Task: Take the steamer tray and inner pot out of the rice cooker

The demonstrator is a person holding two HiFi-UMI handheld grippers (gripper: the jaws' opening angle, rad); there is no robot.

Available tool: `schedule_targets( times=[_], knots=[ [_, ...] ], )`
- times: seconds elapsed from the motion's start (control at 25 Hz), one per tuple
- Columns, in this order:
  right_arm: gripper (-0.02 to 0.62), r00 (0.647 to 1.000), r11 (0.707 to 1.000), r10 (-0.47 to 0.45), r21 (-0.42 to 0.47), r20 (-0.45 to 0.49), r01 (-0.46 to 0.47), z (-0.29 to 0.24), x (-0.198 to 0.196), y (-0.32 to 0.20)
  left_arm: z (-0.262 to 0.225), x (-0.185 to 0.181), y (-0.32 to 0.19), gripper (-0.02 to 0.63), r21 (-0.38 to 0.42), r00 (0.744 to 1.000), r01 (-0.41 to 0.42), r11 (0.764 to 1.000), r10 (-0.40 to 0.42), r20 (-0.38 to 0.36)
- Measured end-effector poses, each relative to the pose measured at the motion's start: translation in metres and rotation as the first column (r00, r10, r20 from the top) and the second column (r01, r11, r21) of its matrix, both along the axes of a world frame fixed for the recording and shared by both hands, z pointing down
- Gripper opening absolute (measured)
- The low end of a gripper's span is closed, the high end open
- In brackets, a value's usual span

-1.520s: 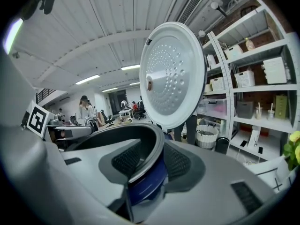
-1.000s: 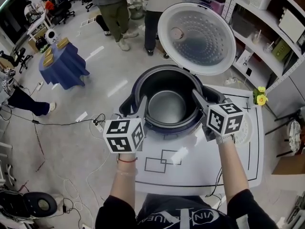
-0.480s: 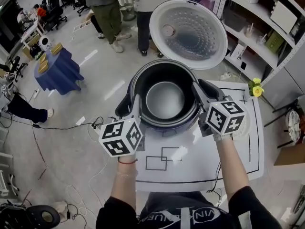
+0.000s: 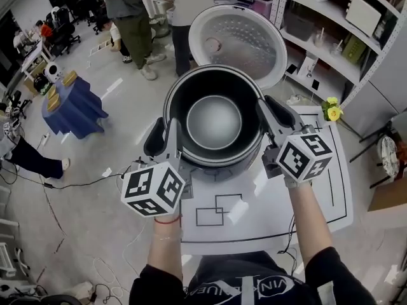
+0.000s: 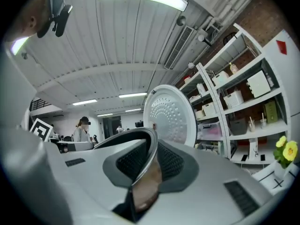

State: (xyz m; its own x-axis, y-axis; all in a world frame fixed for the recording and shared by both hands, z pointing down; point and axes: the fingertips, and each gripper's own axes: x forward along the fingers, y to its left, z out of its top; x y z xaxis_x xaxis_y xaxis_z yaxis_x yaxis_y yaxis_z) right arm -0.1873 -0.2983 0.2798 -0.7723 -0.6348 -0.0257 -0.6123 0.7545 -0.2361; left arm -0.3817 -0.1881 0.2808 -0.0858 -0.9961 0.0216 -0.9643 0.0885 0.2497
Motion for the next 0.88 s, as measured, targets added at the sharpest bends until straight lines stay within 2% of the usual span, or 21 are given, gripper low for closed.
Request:
schedule_targets(
  times=[0.2, 0.44, 0.6, 0.88],
  knots=[
    [0.072, 0.999, 0.998, 0.029, 0.048, 0.030, -0.031, -0.023, 0.019, 0.014, -0.028, 0.015, 0.008, 0.109, 0.073, 0.999, -0.032, 0.997, 0.031, 0.008],
    [0.072, 0.994, 0.994, 0.087, 0.064, 0.070, -0.091, -0.039, 0.047, 0.024, -0.058, 0.036, 0.007, 0.109, 0.147, 0.997, -0.073, 0.986, 0.072, 0.014],
    [0.072, 0.987, 0.990, 0.111, 0.068, 0.114, -0.119, -0.052, 0.067, 0.029, -0.071, 0.053, 0.007, 0.109, 0.178, 0.995, -0.101, 0.979, 0.099, 0.021],
    [0.072, 0.976, 0.981, 0.171, 0.066, 0.133, -0.181, -0.055, 0.119, 0.038, -0.079, 0.101, 0.006, 0.109, 0.202, 0.985, -0.173, 0.964, 0.173, 0.015]
  ],
)
